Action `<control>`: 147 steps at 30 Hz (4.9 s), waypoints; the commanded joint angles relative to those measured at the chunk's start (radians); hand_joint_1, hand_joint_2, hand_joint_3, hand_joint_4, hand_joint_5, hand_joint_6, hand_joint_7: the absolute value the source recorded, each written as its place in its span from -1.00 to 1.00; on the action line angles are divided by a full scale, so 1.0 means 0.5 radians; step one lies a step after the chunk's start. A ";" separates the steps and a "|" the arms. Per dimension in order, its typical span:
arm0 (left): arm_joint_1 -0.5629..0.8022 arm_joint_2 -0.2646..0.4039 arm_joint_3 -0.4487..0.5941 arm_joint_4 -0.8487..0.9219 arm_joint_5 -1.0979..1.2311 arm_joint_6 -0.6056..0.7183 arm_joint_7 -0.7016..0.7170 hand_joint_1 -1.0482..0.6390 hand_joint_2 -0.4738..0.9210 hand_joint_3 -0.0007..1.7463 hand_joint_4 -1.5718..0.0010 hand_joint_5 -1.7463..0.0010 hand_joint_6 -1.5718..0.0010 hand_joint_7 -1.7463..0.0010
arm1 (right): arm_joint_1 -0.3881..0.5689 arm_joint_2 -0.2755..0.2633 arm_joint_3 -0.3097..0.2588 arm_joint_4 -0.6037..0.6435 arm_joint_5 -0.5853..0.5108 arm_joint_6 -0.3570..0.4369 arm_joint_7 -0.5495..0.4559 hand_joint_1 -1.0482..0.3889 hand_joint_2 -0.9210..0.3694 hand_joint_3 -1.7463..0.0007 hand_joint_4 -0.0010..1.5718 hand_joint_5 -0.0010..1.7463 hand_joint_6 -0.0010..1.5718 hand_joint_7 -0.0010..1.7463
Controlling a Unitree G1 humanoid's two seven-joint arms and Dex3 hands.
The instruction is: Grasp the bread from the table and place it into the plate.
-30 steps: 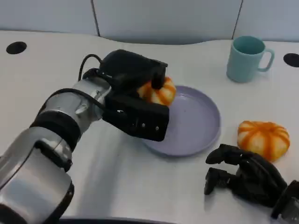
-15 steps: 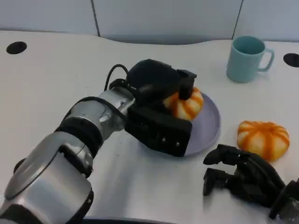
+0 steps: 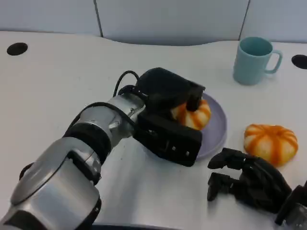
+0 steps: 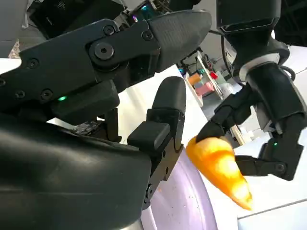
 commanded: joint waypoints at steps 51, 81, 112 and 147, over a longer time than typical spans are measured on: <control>0.651 0.354 1.028 -0.480 -1.212 -0.543 -0.775 -0.53 1.00 -0.81 0.92 -0.69 0.76 0.02 | 0.018 -0.038 -0.023 0.109 -0.036 0.069 -0.025 -0.21 -1.00 0.92 -0.19 0.57 -0.14 0.06; 1.975 0.111 1.454 -1.522 -2.260 -0.308 -1.442 -0.56 1.00 -0.67 0.72 -0.49 0.60 0.25 | 0.053 -0.006 -0.057 0.103 -0.042 -0.051 -0.007 -0.13 -1.00 0.86 -0.17 0.57 -0.06 -0.03; 2.194 0.012 1.731 -1.514 -2.619 0.090 -1.827 -0.50 1.00 -0.73 0.59 -0.78 0.50 -0.06 | 0.106 -0.032 -0.051 -0.017 -0.024 0.013 0.011 -0.15 -1.00 0.87 -0.18 0.52 -0.06 -0.04; 2.015 -0.011 1.847 -1.201 -2.564 0.065 -1.851 -0.53 1.00 -0.76 0.53 -0.87 0.55 -0.33 | 0.031 -0.065 -0.078 0.113 -0.034 0.033 0.027 -0.20 -1.00 0.96 -0.08 0.50 -0.03 -0.08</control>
